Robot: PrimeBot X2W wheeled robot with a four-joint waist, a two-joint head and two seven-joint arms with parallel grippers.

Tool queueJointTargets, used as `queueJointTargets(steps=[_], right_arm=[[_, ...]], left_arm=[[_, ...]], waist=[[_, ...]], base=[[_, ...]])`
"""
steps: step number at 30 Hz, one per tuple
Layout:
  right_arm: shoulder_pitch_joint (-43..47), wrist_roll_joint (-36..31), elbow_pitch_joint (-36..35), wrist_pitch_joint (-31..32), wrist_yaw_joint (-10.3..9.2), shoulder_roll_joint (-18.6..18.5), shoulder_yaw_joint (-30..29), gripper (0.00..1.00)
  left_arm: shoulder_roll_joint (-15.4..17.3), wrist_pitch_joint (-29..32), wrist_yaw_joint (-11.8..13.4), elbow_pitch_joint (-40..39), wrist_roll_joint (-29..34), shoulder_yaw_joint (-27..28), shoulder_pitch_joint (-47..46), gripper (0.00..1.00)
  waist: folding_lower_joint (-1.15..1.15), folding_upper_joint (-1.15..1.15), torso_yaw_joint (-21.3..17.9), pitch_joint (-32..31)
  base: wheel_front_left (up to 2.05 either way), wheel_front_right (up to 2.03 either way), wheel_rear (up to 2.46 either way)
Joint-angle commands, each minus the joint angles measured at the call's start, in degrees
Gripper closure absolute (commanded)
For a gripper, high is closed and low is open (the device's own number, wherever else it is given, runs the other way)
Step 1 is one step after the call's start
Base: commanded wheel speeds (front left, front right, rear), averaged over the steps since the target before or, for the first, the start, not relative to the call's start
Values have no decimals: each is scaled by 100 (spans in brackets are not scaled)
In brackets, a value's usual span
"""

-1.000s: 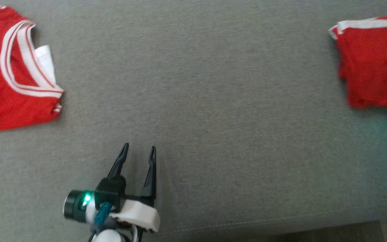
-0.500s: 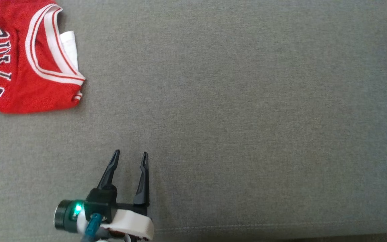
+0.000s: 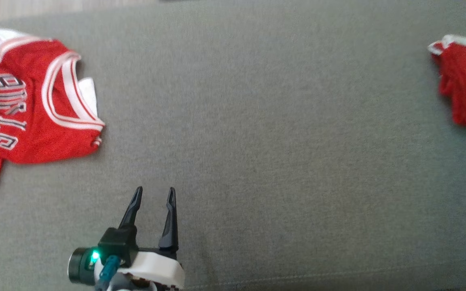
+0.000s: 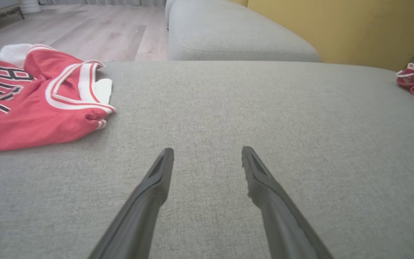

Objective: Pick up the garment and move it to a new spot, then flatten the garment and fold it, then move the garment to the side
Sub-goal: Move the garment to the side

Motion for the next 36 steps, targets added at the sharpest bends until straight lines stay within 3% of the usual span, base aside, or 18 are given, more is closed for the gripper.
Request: queueJointTargets(steps=[1, 4, 11, 16, 23, 36], right_arm=[[271, 260, -396, -107, 39, 95, 213, 0], [1023, 729, -1190, -96, 39, 357, 598, 0], [3183, 1414, -3756, 376, 39, 1129, 1152, 0], [4604, 1602, -4749, 295, 39, 1555, 1353, 0], [5704, 1500, -4376, -443, 39, 1666, 1482, 0], [5671, 1710, -3767, -801, 39, 1670, 1641, 0]], left_arm=[[-23, -66, -14, -106, -47, 213, -86, 0], [-56, -101, -27, 60, -148, 291, -28, 0], [-101, -130, -49, 273, -260, 483, 158, 0], [-135, -132, -62, 329, -220, 634, 238, 0], [-211, -133, -131, 424, -159, 830, 326, 0], [-293, -133, -302, 349, 52, 1066, 396, 0]], waist=[[0, 0, -100, -435], [0, 0, -154, -840], [0, 0, -259, -1342], [0, 0, -134, -1493], [0, 0, 209, -1606], [0, 0, 546, -1695]], base=[[0, 0, 0], [0, 0, 0], [0, 0, 0], [0, 0, 0], [0, 0, 0], [0, 0, 0]])
